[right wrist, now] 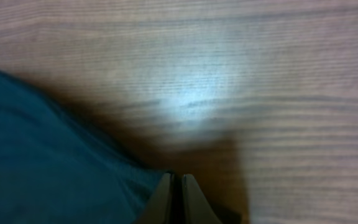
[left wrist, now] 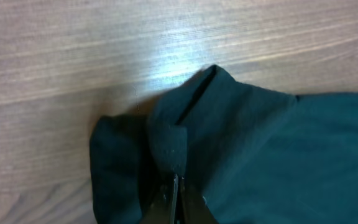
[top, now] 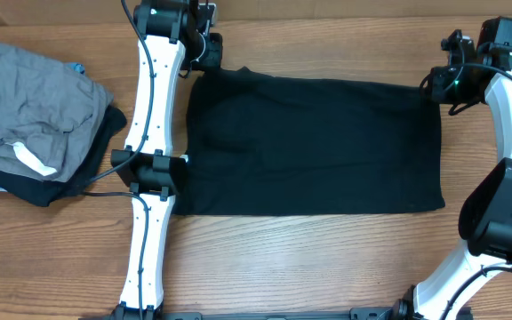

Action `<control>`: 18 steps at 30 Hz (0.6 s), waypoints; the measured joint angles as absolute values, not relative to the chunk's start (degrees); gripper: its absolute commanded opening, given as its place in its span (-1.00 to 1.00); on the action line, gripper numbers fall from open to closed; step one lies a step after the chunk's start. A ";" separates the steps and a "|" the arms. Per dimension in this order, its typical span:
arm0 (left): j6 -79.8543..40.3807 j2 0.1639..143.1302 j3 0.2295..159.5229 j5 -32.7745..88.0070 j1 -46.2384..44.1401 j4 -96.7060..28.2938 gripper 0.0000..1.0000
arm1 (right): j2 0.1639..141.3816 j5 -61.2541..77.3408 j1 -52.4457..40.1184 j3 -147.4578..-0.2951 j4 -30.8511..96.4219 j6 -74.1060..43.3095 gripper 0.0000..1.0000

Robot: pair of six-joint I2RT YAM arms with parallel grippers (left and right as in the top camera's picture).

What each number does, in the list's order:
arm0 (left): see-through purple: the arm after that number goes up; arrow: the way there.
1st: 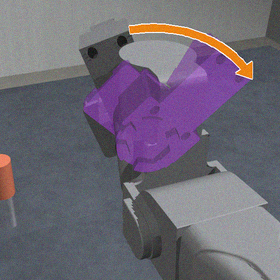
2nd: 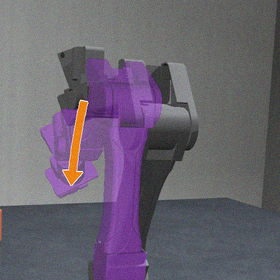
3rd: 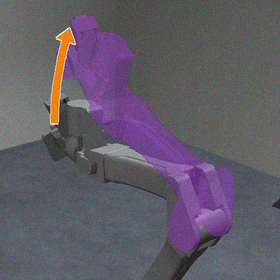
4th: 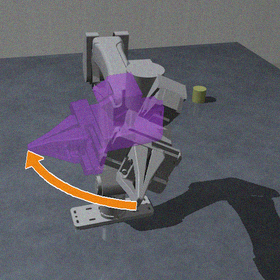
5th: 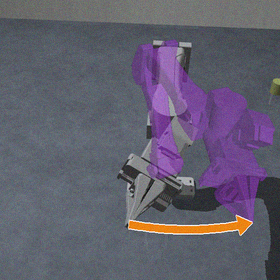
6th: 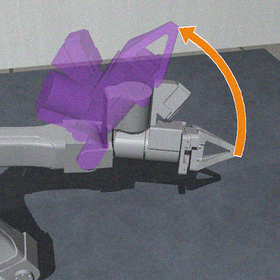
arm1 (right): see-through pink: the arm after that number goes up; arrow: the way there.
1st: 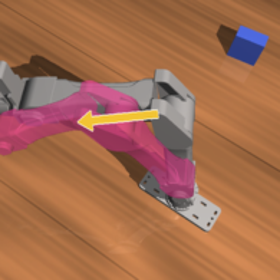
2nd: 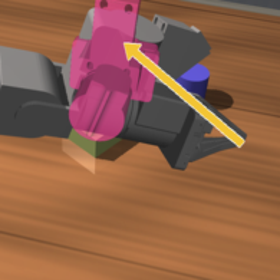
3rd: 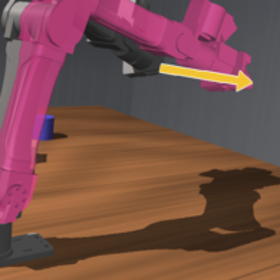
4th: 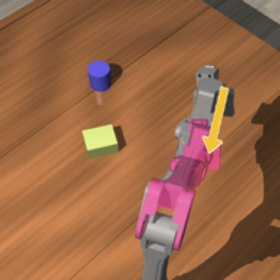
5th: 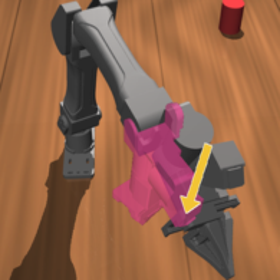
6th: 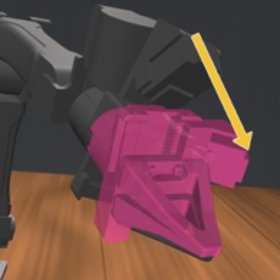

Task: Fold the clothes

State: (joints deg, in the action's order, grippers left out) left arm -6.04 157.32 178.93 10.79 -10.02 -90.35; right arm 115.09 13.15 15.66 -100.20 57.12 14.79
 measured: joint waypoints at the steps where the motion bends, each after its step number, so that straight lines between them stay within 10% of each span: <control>1: -6.11 157.01 178.93 10.94 -10.02 -91.18 -0.92 | 115.00 13.15 15.66 -100.20 57.74 14.83 -0.92; 18: -8.75 151.81 178.93 14.39 -10.13 -96.66 -0.92 | 108.73 13.17 15.66 -100.33 69.73 11.55 -0.92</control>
